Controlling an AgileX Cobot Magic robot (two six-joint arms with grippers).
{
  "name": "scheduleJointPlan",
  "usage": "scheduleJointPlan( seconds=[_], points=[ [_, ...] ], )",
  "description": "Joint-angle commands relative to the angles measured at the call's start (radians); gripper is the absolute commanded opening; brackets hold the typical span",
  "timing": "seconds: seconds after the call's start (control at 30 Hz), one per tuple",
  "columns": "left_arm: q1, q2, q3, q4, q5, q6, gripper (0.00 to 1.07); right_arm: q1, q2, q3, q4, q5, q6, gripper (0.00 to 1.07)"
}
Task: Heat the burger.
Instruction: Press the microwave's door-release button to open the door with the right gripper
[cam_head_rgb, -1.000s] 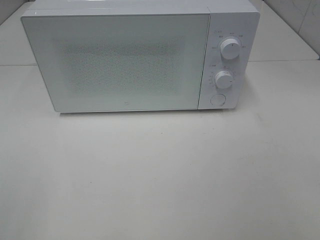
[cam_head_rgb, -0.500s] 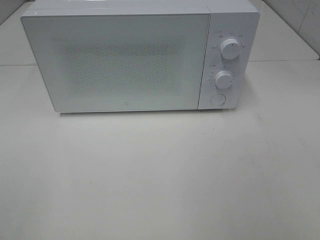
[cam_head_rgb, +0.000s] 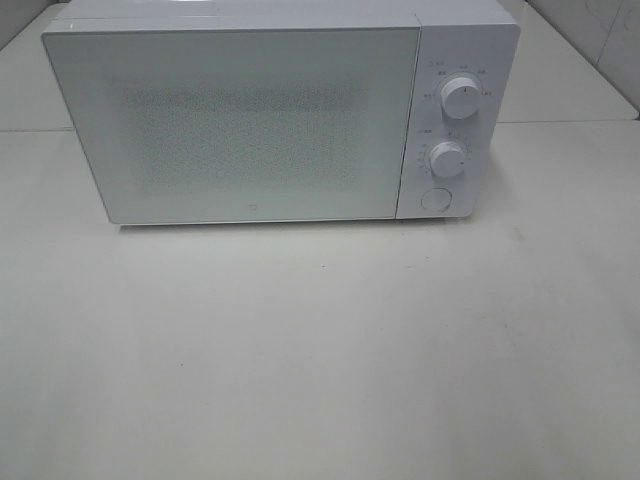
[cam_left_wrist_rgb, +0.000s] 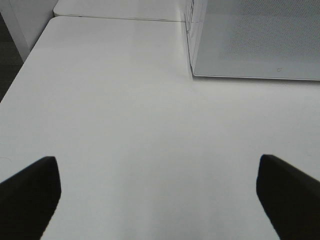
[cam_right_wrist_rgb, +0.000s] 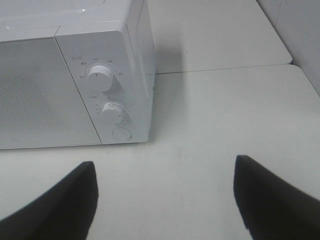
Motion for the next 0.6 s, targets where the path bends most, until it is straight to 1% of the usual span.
scheduleJointPlan(
  seconds=[0.03,0.17,0.23,0.27,0.3,0.33,0.37,0.4,0.43,0.47,0.5,0.53,0.57,0.6],
  points=[
    [0.005,-0.006,0.000,-0.004,-0.016,-0.006,1.02,-0.006,0.075,-0.004,-0.004,-0.073,-0.002,0.72],
    [0.005,-0.006,0.000,-0.004,-0.016,-0.006,1.02,-0.006,0.140,-0.004,-0.004,-0.120,-0.002,0.69],
    [0.005,-0.006,0.000,-0.004,-0.016,-0.006,1.02,-0.006,0.226,-0.004,-0.029,-0.188,0.033,0.60],
    [0.005,-0.006,0.000,-0.004,-0.016,-0.006,1.02,-0.006,0.226,-0.004,-0.029,-0.188,0.033,0.60],
    [0.005,-0.006,0.000,-0.004,-0.016,-0.006,1.02,-0.006,0.247,-0.004,-0.037,-0.204,0.050,0.57],
    [0.005,-0.006,0.000,-0.004,-0.016,-0.006,1.02,-0.006,0.247,-0.004,-0.037,-0.204,0.050,0.57],
    [0.005,-0.006,0.000,-0.004,-0.016,-0.006,1.02,-0.006,0.286,-0.004,-0.059,-0.232,0.085,0.49],
    [0.005,-0.006,0.000,-0.004,-0.016,-0.006,1.02,-0.006,0.306,-0.004,-0.065,-0.244,0.108,0.44],
    [0.005,-0.006,0.000,-0.004,-0.016,-0.006,1.02,-0.006,0.306,-0.004,-0.065,-0.244,0.108,0.44],
    [0.005,-0.006,0.000,-0.004,-0.016,-0.006,1.02,-0.006,0.344,-0.004,-0.078,-0.269,0.148,0.33],
    [0.005,-0.006,0.000,-0.004,-0.016,-0.006,1.02,-0.006,0.364,-0.004,-0.085,-0.282,0.169,0.27],
    [0.005,-0.006,0.000,-0.004,-0.016,-0.006,1.02,-0.004,0.399,-0.004,-0.096,-0.311,0.212,0.18],
    [0.005,-0.006,0.000,-0.004,-0.016,-0.006,1.02,-0.004,0.399,-0.004,-0.096,-0.311,0.212,0.18],
    [0.005,-0.006,0.000,-0.004,-0.016,-0.006,1.02,-0.004,0.418,-0.004,-0.103,-0.325,0.232,0.15]
  ],
)
